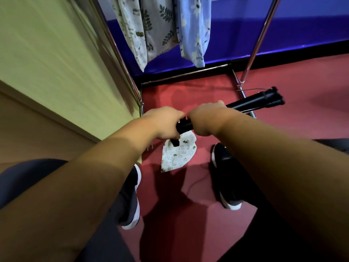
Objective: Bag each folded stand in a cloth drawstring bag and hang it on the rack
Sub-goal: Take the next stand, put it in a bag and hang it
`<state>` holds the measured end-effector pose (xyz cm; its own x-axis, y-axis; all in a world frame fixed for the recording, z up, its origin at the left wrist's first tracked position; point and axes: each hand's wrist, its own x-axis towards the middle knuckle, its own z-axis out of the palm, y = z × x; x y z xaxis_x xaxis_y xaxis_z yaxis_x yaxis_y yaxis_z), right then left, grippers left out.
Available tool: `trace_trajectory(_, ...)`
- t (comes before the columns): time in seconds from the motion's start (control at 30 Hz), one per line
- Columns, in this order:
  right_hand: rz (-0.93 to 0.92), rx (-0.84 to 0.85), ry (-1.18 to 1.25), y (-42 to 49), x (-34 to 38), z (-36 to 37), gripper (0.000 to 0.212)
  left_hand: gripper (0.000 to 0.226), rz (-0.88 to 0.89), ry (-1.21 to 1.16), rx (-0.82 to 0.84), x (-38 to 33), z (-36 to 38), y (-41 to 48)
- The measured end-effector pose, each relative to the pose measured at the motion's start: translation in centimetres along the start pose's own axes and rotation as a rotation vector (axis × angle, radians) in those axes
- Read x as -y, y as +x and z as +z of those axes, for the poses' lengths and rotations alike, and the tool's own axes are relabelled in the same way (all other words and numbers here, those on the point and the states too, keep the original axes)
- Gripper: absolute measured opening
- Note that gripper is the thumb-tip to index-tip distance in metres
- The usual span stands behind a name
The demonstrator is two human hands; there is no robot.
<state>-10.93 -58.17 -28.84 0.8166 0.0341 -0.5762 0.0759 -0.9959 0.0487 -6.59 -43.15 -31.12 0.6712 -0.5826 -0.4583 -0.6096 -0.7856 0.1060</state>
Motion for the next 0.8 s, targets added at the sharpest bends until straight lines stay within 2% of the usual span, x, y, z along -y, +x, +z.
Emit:
trace_trajectory(0.07,0.013,0.008,0.029,0.1,-0.6,0.2,0.024,0.049,0.002,0.060,-0.071,-0.3,0.0,0.4)
trace_trajectory(0.13,0.003,0.016,0.054,0.2,-1.4,0.4,0.016,0.077,-0.024,0.032,-0.128,-0.3,0.1,0.8)
trace_trajectory(0.2,-0.001,0.034,0.056,0.0,-2.0,0.2,0.012,0.101,-0.132,-0.063,-0.147,-0.2,0.6,1.2)
trace_trajectory(0.27,0.022,0.077,0.035,-0.1,-2.4,-0.1,0.018,0.112,-0.273,-0.155,-0.116,0.4,1.7,1.9)
trace_trajectory(0.33,0.046,0.111,0.040,0.0,-2.7,-0.2,0.018,0.109,-0.369,-0.204,0.020,0.9,3.0,2.5)
trace_trajectory(0.4,0.062,0.134,0.048,0.0,-3.0,-0.3,0.008,0.097,-0.367,-0.211,0.229,1.7,4.9,3.6)
trace_trajectory(0.5,0.076,0.168,0.070,-0.1,-3.2,-0.4,0.018,0.075,-0.319,-0.171,0.511,2.7,8.5,5.3)
trace_trajectory(0.57,0.089,0.171,0.085,0.2,-3.3,-0.3,0.031,0.062,-0.288,-0.172,0.533,3.0,10.9,6.1)
trace_trajectory(0.63,0.096,0.157,0.104,0.6,-3.6,0.2,0.033,0.054,-0.258,-0.163,0.476,2.9,13.5,7.0)
trace_trajectory(0.8,0.111,0.105,0.131,2.2,-3.6,1.2,0.012,0.071,-0.247,-0.046,0.555,3.2,20.7,8.6)
